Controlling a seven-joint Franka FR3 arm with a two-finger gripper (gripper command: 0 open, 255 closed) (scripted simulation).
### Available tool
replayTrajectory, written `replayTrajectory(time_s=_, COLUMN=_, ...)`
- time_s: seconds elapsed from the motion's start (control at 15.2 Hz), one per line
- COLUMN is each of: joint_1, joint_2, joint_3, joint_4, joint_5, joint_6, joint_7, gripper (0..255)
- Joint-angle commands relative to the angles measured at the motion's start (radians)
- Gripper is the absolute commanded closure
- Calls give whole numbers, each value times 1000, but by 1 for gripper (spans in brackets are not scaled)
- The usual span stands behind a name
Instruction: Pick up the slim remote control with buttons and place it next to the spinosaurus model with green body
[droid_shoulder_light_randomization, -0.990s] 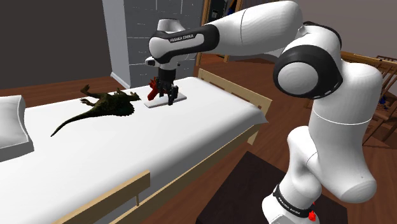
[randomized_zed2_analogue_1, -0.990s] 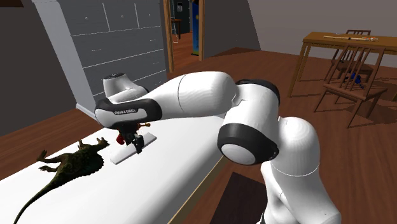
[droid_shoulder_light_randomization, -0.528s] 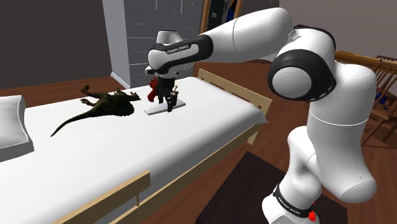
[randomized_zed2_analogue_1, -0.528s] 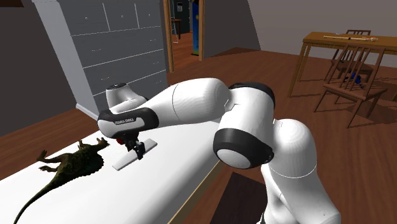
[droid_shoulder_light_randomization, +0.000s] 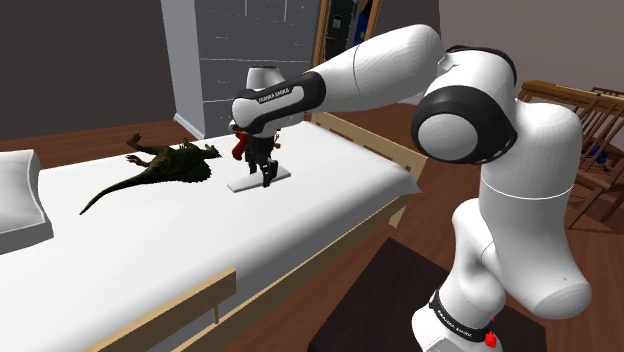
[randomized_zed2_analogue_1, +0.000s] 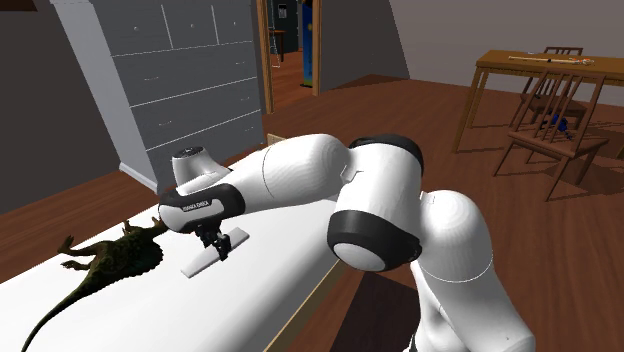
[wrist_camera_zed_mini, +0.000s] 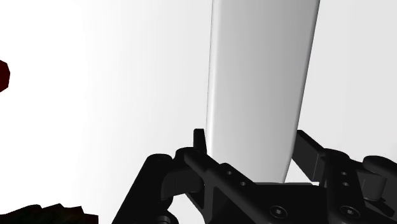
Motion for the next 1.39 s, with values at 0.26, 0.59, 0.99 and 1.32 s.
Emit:
replayTrajectory(time_s=0.26, joint_1=-8, joint_2=24, joint_3=15, joint_4=-21, joint_5=22, joint_6=39, joint_7=-13, gripper=255)
replayTrajectory(time_s=0.59, joint_1=-8, joint_2=24, joint_3=15, joint_4=-21, joint_5=22, joint_6=39, joint_7=-13, gripper=255)
replayTrajectory(time_s=0.99, joint_1=-8, joint_2=24, joint_3=15, joint_4=-21, joint_5=22, joint_6=39, joint_7=-13, gripper=0)
replayTrajectory(time_s=1.32, joint_1=16, joint_2=-37, joint_3=-21, joint_4=31, joint_5=-33, joint_6=-57, joint_7=21, gripper=0)
